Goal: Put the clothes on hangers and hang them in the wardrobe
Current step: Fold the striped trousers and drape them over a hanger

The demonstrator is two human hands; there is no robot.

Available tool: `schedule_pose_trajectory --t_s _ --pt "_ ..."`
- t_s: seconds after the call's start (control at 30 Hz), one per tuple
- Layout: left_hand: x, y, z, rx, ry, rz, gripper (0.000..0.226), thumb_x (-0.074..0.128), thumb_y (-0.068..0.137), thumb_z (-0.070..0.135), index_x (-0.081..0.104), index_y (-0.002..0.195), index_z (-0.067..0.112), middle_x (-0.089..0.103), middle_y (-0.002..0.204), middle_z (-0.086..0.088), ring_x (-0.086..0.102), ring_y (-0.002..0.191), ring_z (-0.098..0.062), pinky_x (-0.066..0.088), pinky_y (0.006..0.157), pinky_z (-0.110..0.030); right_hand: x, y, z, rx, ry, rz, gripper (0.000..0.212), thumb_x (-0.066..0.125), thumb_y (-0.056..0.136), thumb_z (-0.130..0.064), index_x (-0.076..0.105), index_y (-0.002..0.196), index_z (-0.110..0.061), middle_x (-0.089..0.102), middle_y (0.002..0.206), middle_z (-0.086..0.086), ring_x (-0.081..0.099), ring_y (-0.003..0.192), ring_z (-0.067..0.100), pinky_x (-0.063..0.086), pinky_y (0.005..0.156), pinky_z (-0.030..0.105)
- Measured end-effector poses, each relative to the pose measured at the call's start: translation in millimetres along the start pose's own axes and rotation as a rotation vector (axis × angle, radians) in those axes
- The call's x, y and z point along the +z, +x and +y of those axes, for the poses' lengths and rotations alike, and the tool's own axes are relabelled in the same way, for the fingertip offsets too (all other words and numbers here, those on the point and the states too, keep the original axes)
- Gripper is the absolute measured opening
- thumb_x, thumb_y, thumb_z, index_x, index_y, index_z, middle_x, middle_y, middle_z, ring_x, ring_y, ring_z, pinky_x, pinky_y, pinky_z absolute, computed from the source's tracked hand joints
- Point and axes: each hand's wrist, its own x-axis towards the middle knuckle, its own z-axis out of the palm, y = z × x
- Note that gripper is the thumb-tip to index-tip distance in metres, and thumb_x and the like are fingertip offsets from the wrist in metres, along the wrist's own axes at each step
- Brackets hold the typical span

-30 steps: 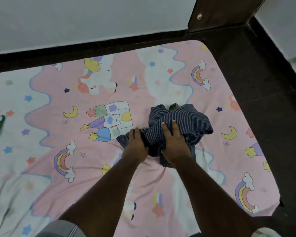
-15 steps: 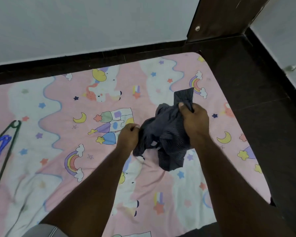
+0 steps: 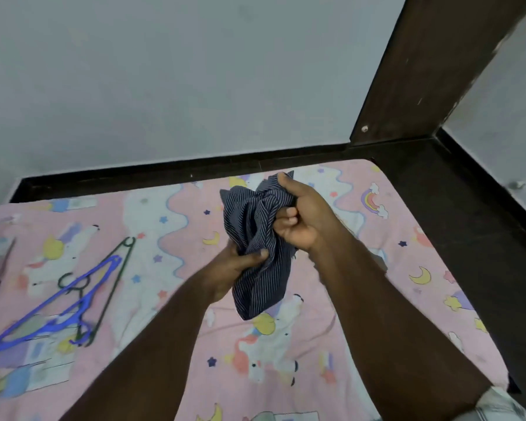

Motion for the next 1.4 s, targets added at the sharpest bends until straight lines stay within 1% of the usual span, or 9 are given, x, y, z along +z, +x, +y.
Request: schedule_pose_trajectory --t_s 0.17,0.33,0.67,0.8,0.9,1.03,1.17,1.27,1.4 --pt "-65 -59 31 0.041 -0.247 0.215 0.033 0.056 0.097 0.013 0.062 0.127 0.002 0.07 0.12 -0.021 0.067 0.111 -0.041 0.054 0.095 -0.046 43 -26 28 -0.13 -0.155 0.098 0.032 0.066 0.094 -0.036 0.053 0.071 -0.018 0.043 0.048 -0.005 0.028 0.033 0.004 0.02 0.035 0.015" --pt "-112 -109 54 0.074 -0.504 0.409 0.033 0.051 0.094 0.018 0.064 0.121 0.004 0.072 0.112 -0.021 0.072 0.087 -0.036 0.06 0.072 -0.043 44 -33 68 -0.194 -0.185 0.353 0.013 0.062 0.098 -0.025 0.059 0.09 -0.015 0.051 0.068 0.0 0.037 0.045 0.009 0.028 0.045 0.021" --pt "-142 -146 74 0.065 -0.598 0.551 0.034 0.053 0.096 0.022 0.066 0.122 0.004 0.07 0.119 -0.02 0.068 0.104 -0.038 0.057 0.084 -0.049 40 -37 139 -0.128 -0.548 0.534 0.038 0.068 0.087 -0.003 0.054 0.12 -0.014 0.06 0.107 0.013 0.056 0.083 0.021 0.056 0.072 0.037" --pt "-128 -142 94 0.056 -0.555 0.498 0.023 0.051 0.101 0.018 0.065 0.117 0.008 0.069 0.119 -0.02 0.068 0.102 -0.037 0.059 0.078 -0.048 72 -42 164 -0.183 -0.835 0.031 0.081 0.082 0.072 0.002 0.043 0.139 -0.023 0.059 0.128 0.003 0.063 0.108 0.019 0.054 0.086 0.037" --pt "-107 -143 109 0.043 -0.528 0.352 0.019 0.051 0.103 0.018 0.061 0.115 0.007 0.068 0.113 -0.018 0.068 0.101 -0.036 0.057 0.077 -0.051 98 -31 187 -0.265 -0.88 -0.207 0.07 0.086 0.072 -0.002 0.056 0.133 -0.02 0.069 0.123 -0.001 0.065 0.116 0.02 0.056 0.092 0.035" --pt "-107 -144 119 0.128 -0.229 0.226 0.024 0.057 0.101 0.033 0.066 0.116 0.016 0.073 0.114 -0.007 0.073 0.101 -0.031 0.061 0.08 -0.049 113 -15 184 -0.322 -0.529 0.241 0.028 0.073 0.085 -0.008 0.067 0.112 -0.013 0.075 0.105 0.008 0.07 0.103 0.033 0.054 0.076 0.044" --pt "-150 -145 84 0.107 0.099 0.595 0.034 0.053 0.099 0.053 0.067 0.1 0.022 0.071 0.105 -0.004 0.066 0.087 -0.019 0.049 0.074 -0.033 123 -14 154 -0.195 -0.108 0.223 0.025 0.064 0.093 -0.008 0.066 0.117 -0.005 0.073 0.113 0.014 0.069 0.103 0.034 0.057 0.085 0.051" --pt "-172 -149 35 -0.16 0.065 0.389 0.06 0.054 0.087 0.075 0.069 0.107 0.021 0.069 0.104 -0.003 0.062 0.096 -0.021 0.048 0.085 -0.039 134 -16 136 -0.146 0.034 0.206 0.021 0.063 0.094 -0.01 0.065 0.114 -0.002 0.073 0.107 0.018 0.07 0.098 0.035 0.061 0.071 0.047" --pt "-167 -149 21 -0.097 -0.051 0.253 0.028 0.066 0.093 0.045 0.067 0.1 0.017 0.074 0.098 -0.003 0.067 0.092 -0.021 0.056 0.088 -0.045 135 -10 125 -0.122 0.108 0.188 0.014 0.061 0.096 -0.011 0.065 0.108 -0.002 0.073 0.101 0.018 0.071 0.09 0.033 0.063 0.066 0.047"
